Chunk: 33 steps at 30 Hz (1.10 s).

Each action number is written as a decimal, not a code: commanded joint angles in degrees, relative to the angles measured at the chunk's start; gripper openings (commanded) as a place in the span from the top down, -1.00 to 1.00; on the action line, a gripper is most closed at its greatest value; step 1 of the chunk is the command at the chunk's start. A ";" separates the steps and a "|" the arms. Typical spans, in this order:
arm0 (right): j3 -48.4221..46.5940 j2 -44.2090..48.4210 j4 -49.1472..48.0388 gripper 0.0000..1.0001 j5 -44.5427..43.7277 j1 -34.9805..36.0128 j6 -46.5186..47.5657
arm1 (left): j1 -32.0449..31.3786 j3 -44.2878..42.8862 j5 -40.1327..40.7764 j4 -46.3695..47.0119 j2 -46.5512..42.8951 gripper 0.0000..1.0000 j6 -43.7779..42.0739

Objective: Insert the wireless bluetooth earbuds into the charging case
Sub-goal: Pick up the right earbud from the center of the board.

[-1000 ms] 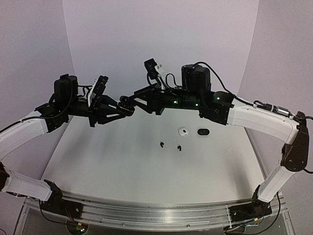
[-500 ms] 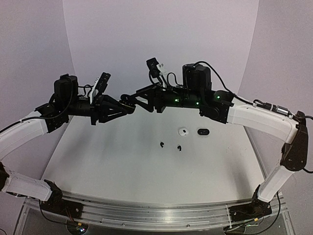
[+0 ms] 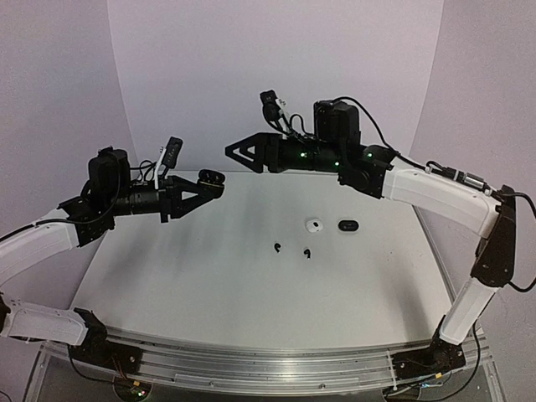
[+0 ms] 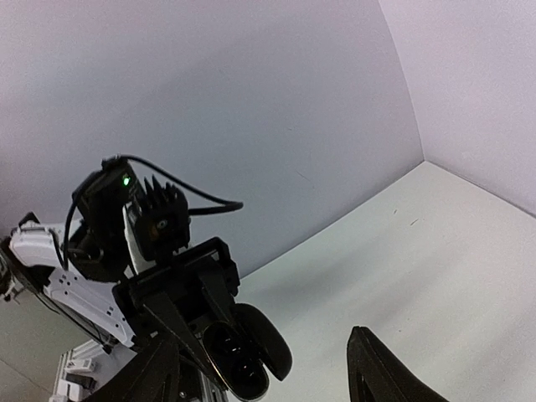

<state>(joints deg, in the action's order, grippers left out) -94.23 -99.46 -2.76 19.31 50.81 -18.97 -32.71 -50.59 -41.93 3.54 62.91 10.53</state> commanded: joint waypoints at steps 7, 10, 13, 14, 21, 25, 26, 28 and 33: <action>-1.49 0.90 22.46 -0.31 -18.61 -6.78 -14.89 | -2.29 13.67 22.82 18.99 -10.16 1.00 2.36; -4.17 -2.15 34.66 -0.31 -25.34 -6.78 -15.10 | -2.43 17.98 29.66 22.50 -11.93 1.00 0.85; -5.55 -5.54 43.66 -0.33 -30.84 -6.77 -15.47 | -2.73 21.93 35.73 26.79 -12.81 1.00 -0.89; -6.05 -6.87 46.95 -0.34 -32.17 -6.78 -15.45 | -2.82 23.21 36.86 28.13 -13.03 1.00 -1.57; -14.71 -21.01 60.49 -0.50 -32.18 -7.25 -12.95 | -3.81 28.60 41.16 32.38 -16.26 1.00 -5.33; -16.83 -24.67 61.25 -0.54 -30.84 -8.79 -12.09 | -4.13 31.36 43.63 35.13 -17.54 1.00 -5.69; -16.91 -25.23 61.31 -0.55 -30.70 -9.13 -11.84 | -4.21 32.18 43.74 36.01 -17.80 1.00 -5.58; -16.62 -26.25 61.48 -0.55 -29.79 -9.95 -11.57 | -4.45 33.77 43.52 37.51 -18.30 1.00 -5.39; -16.06 -27.67 61.90 -0.36 -29.50 -10.88 -10.50 | -4.99 37.64 41.04 41.12 -19.96 1.00 -6.13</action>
<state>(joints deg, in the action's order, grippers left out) -108.16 -126.03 56.97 -10.35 40.73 -30.66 -37.03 -15.19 -0.22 37.84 44.63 5.85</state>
